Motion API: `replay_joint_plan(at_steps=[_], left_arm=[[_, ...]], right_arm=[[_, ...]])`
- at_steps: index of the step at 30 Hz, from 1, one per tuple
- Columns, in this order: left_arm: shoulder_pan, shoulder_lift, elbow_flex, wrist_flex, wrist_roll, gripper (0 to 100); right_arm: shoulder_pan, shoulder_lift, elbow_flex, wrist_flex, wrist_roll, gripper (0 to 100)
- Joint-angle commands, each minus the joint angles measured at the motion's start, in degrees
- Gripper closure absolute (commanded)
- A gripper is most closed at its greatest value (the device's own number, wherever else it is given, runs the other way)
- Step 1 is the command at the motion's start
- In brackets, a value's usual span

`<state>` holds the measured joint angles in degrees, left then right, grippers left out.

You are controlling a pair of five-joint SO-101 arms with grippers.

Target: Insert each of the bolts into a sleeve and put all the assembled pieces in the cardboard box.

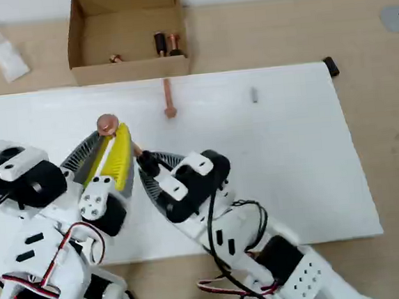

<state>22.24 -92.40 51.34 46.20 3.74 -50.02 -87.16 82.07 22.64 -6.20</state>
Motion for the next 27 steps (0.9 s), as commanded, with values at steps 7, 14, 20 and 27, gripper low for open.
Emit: replay_joint_plan(at_steps=[7, 14, 20, 27], left_arm=[[3.7, 0.0, -1.4, -1.9, -0.9, 99], [1.6, 0.0, -1.2, -1.7, -5.1, 99], [1.7, 0.0, 1.4, -2.1, -5.0, 99], [1.7, 0.0, 3.1, -3.4, -5.2, 99]], right_arm=[[-0.3, -1.3, 0.0, -2.3, -0.4, 98.9], [2.7, -1.3, -0.1, -2.4, -3.1, 98.9], [3.0, -1.3, 0.1, -2.4, -3.3, 98.9], [2.9, -1.3, -0.1, -2.4, -3.3, 98.9]])
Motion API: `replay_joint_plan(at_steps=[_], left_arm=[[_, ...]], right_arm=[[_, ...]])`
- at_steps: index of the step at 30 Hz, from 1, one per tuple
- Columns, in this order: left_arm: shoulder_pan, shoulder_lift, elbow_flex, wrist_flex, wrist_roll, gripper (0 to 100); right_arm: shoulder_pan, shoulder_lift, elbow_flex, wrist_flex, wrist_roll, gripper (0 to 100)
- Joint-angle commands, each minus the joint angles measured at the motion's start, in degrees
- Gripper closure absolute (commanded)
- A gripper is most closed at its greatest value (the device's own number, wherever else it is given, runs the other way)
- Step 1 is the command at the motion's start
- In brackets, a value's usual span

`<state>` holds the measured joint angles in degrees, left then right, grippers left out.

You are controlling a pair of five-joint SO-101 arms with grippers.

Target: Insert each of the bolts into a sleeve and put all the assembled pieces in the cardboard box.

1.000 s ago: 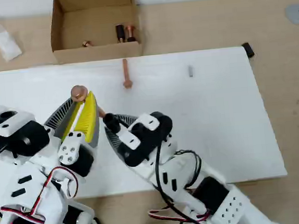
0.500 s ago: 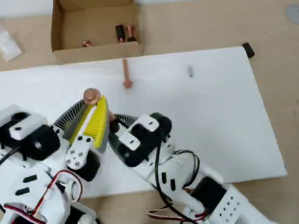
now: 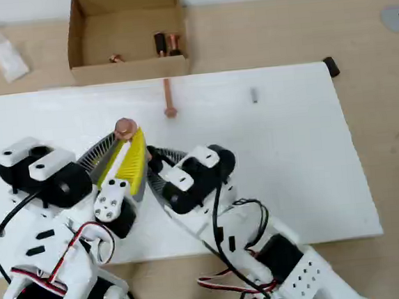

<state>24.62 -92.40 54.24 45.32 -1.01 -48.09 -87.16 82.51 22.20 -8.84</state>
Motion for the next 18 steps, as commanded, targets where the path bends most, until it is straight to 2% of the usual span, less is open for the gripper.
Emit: replay_joint_plan(at_steps=[1, 9, 18], left_arm=[[-0.9, 0.0, 0.9, -3.4, -0.6, 99], [-1.2, 0.0, 5.8, -10.5, -2.5, 99], [-1.2, 0.0, 6.5, -10.5, -3.3, 99]], right_arm=[[1.0, -1.3, -0.6, -1.9, -0.6, 98.9], [1.0, -1.3, -0.6, -1.7, -0.5, 98.9], [1.0, -1.4, -0.5, -1.8, -0.4, 98.9]])
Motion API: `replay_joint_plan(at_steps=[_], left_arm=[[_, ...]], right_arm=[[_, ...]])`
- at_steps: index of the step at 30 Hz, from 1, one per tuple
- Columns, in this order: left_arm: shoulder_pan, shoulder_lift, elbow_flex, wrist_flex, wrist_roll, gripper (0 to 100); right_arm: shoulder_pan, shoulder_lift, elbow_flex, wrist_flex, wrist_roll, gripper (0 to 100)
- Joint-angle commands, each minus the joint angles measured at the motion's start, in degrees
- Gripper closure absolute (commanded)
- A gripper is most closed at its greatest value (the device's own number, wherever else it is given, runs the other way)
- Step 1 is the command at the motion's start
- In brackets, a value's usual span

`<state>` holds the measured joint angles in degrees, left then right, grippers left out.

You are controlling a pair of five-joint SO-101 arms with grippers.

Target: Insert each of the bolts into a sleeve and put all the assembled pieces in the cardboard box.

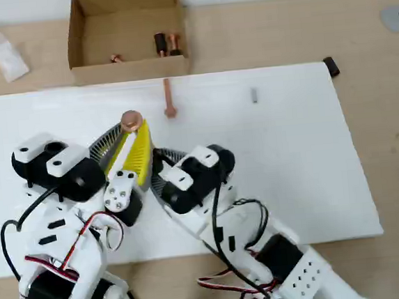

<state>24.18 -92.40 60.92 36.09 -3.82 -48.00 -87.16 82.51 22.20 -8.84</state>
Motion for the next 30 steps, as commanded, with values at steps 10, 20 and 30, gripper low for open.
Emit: replay_joint_plan(at_steps=[10, 20, 30], left_arm=[[-0.3, 0.1, -0.5, 2.9, -0.2, 99], [-0.2, 0.2, -3.4, 3.3, 1.6, 99], [-0.2, 10.8, -14.6, 12.1, 3.9, 99]], right_arm=[[0.9, -1.4, -0.3, -1.8, -0.4, 98.9], [0.9, -1.3, -0.3, -1.8, -0.4, 98.9], [0.9, -0.9, -0.4, -1.8, -0.4, 98.9]])
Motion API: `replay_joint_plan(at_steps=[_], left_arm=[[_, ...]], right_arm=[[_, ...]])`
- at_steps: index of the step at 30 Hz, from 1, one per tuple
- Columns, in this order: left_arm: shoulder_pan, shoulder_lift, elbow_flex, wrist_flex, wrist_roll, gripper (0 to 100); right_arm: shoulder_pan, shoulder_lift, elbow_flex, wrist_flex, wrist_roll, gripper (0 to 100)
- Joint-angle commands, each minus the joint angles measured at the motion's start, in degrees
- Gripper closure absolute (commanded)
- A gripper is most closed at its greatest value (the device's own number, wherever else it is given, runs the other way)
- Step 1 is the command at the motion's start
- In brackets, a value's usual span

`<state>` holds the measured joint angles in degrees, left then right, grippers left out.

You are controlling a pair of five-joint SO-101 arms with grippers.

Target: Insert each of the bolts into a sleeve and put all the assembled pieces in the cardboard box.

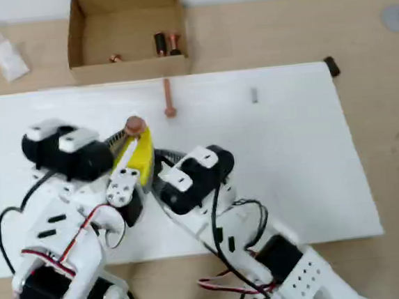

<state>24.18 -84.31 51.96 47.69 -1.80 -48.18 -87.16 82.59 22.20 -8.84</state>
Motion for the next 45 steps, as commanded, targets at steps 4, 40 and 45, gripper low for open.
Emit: replay_joint_plan(at_steps=[4, 40, 45], left_arm=[[-0.2, 5.1, -6.4, 0.2, 2.5, 99], [-3.3, 5.7, -17.5, 20.1, 6.8, 78], [-11.1, 6.7, -18.6, 19.3, 6.2, 86]], right_arm=[[1.1, -1.3, -0.6, -1.8, -0.4, 98.9], [5.1, 14.0, -11.6, -1.7, -0.8, 98.9], [11.4, 35.8, -28.7, -1.5, -0.8, 98.9]])
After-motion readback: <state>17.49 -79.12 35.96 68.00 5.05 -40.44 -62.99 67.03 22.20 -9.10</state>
